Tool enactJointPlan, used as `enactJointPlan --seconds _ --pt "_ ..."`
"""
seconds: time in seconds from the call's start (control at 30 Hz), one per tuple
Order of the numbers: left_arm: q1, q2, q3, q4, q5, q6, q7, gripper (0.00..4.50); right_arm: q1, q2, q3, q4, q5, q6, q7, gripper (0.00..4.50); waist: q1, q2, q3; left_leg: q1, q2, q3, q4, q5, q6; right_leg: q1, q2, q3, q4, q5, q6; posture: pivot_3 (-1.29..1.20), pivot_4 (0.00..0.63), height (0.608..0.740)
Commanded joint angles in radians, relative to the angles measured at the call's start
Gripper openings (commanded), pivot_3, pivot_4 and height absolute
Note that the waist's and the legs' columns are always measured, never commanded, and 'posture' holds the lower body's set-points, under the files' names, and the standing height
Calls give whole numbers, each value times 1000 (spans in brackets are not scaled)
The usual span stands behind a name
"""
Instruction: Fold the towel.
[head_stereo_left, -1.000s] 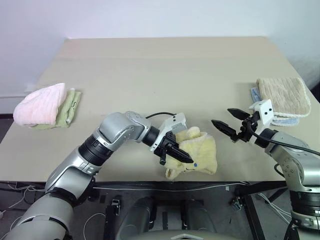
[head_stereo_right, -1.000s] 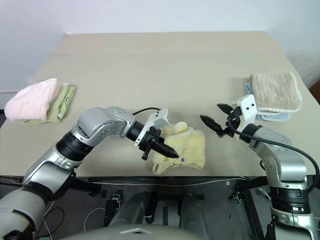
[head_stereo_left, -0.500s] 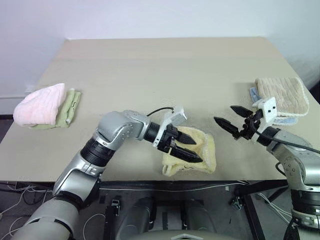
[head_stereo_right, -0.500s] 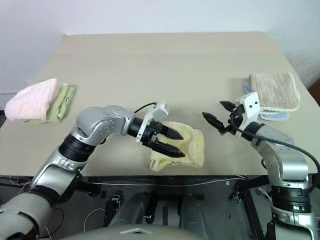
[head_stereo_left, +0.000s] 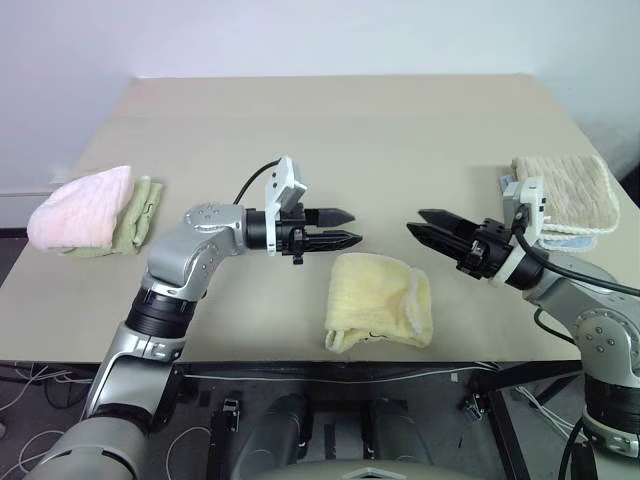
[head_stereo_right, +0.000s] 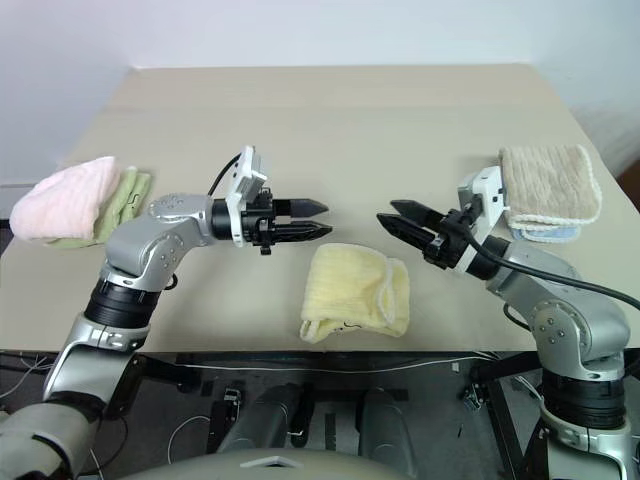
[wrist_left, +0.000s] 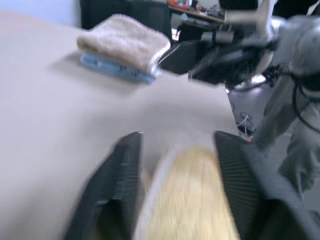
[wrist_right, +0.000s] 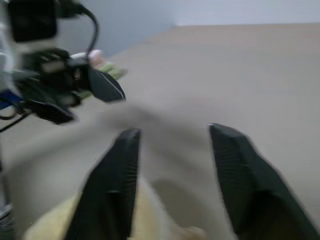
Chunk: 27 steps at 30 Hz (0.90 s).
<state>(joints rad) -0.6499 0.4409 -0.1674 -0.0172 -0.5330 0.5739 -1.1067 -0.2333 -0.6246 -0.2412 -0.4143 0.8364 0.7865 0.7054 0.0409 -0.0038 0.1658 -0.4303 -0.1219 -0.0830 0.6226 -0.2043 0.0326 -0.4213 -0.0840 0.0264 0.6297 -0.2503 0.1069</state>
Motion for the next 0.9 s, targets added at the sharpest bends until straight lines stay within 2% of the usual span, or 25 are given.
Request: enactJointPlan --seconds 0.03,0.07,0.13,0.27,0.4,0.5,0.63,0.73,0.8,0.9 --pt "7 -13 15 -72 -24 -18 -7 954 7 7 22 -51 35 5 12 489 0 0 0 0 0 0 0 0 0 0 0 0 0 0 0 0 150 740" --pt "14 -19 9 -81 -19 -29 -9 628 8 9 31 -54 37 6 12 150 0 0 0 0 0 0 1 0 0 1 0 0 0 0 0 0 150 740" --pt "21 -35 -2 -91 -8 -53 -13 29 12 9 53 -60 37 8 20 0 -2 0 0 0 0 0 2 -1 0 1 0 0 0 0 0 0 150 740" --pt "23 -54 -42 -72 42 -99 -11 29 21 -1 116 -62 -5 0 36 0 -3 0 0 0 0 0 2 0 1 1 0 0 0 0 0 0 150 740" --pt "78 -78 -153 27 136 -167 -36 29 67 4 230 15 -154 -72 38 0 -3 0 -1 1 0 0 2 0 1 1 0 0 0 0 0 0 150 740" --pt "118 -119 -207 165 223 -258 -13 29 98 32 262 81 -212 -125 37 0 -3 0 0 2 0 0 2 0 1 3 0 0 0 0 0 0 150 740" --pt "144 -231 -186 254 203 -221 49 29 134 20 372 202 -376 -205 40 0 0 0 -1 2 0 -1 4 -1 1 2 0 -1 0 0 0 0 150 740" --pt "146 -237 -229 307 296 -332 51 29 134 24 370 221 -384 -220 61 0 -2 0 -2 6 0 -1 6 -3 0 8 0 -2 0 -1 -1 0 150 740" --pt "144 -252 -214 305 286 -330 49 29 121 21 354 222 -379 -225 76 0 -2 0 -2 11 0 -2 6 -3 0 14 0 -3 -1 -2 -3 0 150 740" --pt "135 -257 -184 287 259 -312 37 0 92 19 314 224 -354 -221 93 574 -3 -1 -2 12 0 -2 7 -3 0 16 0 -3 -2 -2 -3 0 150 740"
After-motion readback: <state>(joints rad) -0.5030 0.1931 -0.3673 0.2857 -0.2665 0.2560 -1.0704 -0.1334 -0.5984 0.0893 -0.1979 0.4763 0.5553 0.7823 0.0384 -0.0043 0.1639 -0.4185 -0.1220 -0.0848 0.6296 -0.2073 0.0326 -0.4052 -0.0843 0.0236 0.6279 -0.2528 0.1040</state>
